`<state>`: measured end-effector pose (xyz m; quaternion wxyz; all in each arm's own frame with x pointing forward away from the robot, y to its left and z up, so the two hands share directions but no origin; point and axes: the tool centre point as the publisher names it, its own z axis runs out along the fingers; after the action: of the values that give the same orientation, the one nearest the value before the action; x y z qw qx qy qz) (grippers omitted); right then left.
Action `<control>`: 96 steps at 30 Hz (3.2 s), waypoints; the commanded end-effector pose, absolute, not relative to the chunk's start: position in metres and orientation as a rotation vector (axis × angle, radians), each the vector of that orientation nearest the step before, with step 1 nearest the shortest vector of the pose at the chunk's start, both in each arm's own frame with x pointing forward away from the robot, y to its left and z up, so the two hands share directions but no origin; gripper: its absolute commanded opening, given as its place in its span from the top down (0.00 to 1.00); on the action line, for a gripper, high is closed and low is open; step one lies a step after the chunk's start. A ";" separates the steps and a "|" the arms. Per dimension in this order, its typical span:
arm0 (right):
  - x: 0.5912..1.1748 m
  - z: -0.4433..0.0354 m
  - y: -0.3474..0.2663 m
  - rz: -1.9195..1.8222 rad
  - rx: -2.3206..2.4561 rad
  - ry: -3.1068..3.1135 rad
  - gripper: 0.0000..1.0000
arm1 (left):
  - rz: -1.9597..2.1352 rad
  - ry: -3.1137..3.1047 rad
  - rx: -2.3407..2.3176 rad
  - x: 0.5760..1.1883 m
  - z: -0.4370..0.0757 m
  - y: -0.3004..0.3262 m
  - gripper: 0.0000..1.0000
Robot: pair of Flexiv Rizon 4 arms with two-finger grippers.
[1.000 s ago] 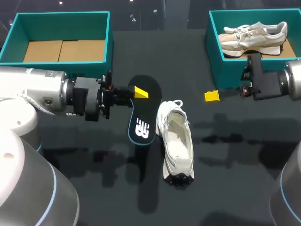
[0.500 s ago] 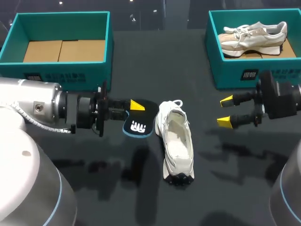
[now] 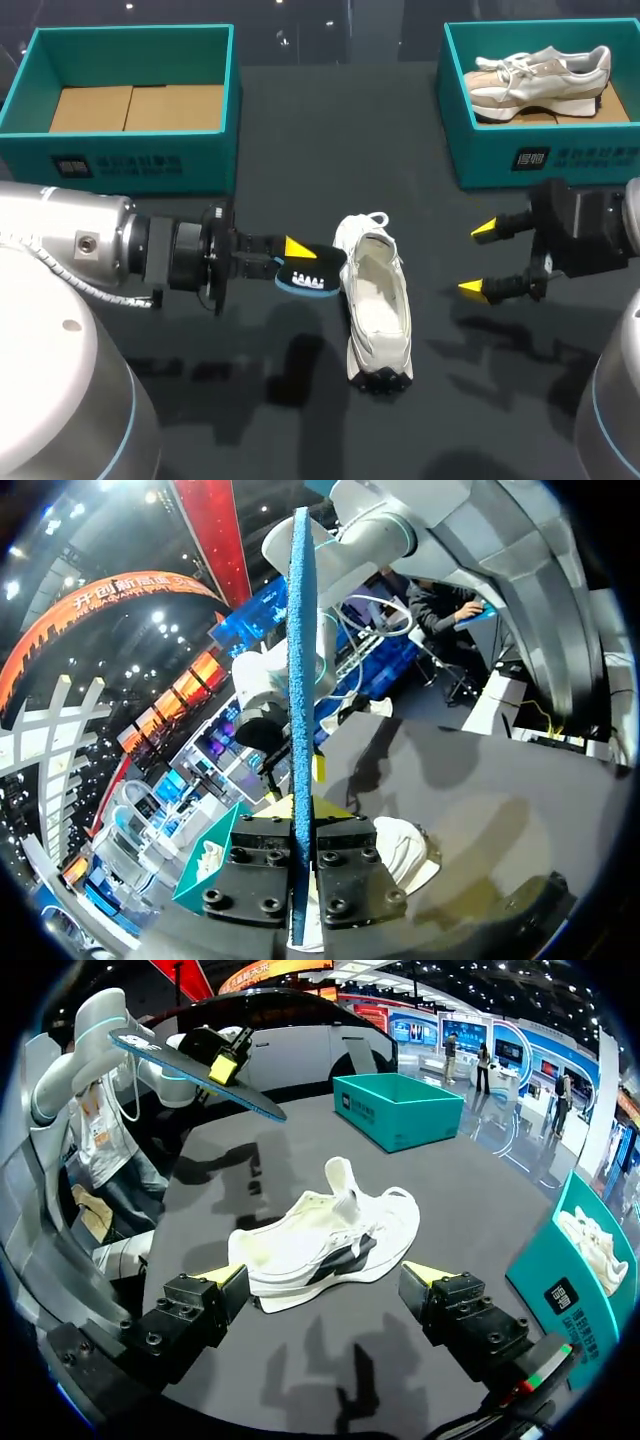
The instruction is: Take the shoe out of the shoebox, open the shoe tongue, remove and reinsert the insole, then place the shoe into the shoebox
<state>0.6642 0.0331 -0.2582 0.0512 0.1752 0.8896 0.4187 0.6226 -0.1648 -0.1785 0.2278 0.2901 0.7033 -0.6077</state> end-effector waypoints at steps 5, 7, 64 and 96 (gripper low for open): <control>0.662 -0.266 0.037 1.170 0.538 2.742 0.00 | -1.685 1.947 0.795 0.623 -0.183 -0.170 1.00; 0.659 -0.275 0.039 1.117 0.537 2.758 0.00 | -1.700 1.963 0.784 0.620 -0.187 -0.175 1.00; 0.645 -0.351 0.076 0.937 0.293 2.983 0.00 | -1.692 2.071 0.922 0.603 -0.247 -0.230 1.00; 0.646 -0.357 0.080 0.944 0.299 2.986 0.00 | -1.748 2.046 0.909 0.610 -0.260 -0.254 1.00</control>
<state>0.6467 0.0791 -0.3571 -0.0034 0.0946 0.9487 0.3018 0.6077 -0.2412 -0.2533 0.1476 0.3187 0.7147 -0.6049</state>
